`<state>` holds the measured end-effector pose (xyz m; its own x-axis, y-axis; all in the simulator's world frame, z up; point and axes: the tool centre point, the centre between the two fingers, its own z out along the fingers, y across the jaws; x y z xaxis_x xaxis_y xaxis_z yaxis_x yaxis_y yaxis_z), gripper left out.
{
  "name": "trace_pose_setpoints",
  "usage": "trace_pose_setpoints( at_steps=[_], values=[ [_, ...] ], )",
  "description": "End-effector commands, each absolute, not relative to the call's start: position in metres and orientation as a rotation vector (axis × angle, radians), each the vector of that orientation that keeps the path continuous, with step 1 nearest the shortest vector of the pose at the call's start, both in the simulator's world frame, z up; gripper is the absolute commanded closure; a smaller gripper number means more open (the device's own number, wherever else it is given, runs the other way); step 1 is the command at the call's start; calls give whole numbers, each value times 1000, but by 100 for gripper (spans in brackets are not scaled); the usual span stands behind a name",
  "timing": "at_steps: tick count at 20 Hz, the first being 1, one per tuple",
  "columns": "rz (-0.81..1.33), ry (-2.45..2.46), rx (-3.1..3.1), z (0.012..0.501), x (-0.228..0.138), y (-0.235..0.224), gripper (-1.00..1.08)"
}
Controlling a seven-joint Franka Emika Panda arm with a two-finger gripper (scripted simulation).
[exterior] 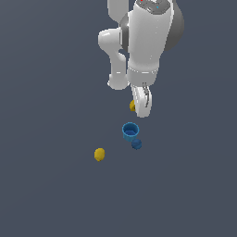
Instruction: Pick up a designated object from a clutter of objects.
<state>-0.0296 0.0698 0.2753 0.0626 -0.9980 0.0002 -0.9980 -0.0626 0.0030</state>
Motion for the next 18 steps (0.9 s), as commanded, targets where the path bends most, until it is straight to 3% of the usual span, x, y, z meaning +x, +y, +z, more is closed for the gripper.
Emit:
trace_pose_setpoints(
  at_steps=[1, 10, 18],
  values=[
    [0, -2149, 2288, 294, -31, 59, 108],
    [2, -2147, 2292, 346, -33, 29, 108],
    [1, -2144, 2296, 363, -33, 21, 108]
  ],
)
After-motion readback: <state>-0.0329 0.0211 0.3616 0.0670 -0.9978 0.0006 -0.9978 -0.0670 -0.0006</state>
